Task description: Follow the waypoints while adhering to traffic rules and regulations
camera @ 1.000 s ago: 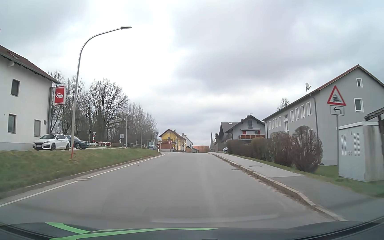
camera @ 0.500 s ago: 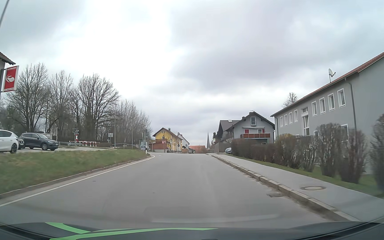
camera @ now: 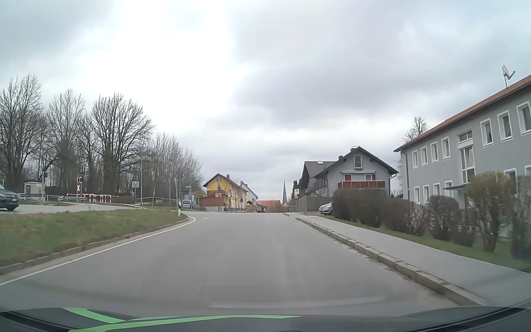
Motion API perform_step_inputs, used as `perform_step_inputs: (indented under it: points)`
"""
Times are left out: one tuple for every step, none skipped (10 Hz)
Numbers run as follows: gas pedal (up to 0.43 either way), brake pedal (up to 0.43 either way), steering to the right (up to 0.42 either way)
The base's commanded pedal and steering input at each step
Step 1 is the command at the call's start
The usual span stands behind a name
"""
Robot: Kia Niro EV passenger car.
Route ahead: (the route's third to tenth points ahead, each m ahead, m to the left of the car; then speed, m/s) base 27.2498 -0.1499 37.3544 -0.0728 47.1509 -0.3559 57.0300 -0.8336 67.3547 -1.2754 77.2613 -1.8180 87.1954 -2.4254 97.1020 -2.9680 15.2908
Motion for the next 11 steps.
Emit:
perform_step_inputs:
  points:
    - [0.189,0.000,0.005]
    - [0.189,0.000,0.004]
    - [0.189,0.000,0.003]
    - [0.189,0.000,0.002]
    - [0.189,0.000,0.001]
    - [0.189,0.000,0.001]
    - [0.189,0.000,0.001]
    - [0.189,0.000,0.000]
    - [0.189,0.000,0.000]
    - [0.189,0.000,0.000]
    - [0.189,0.000,0.000]
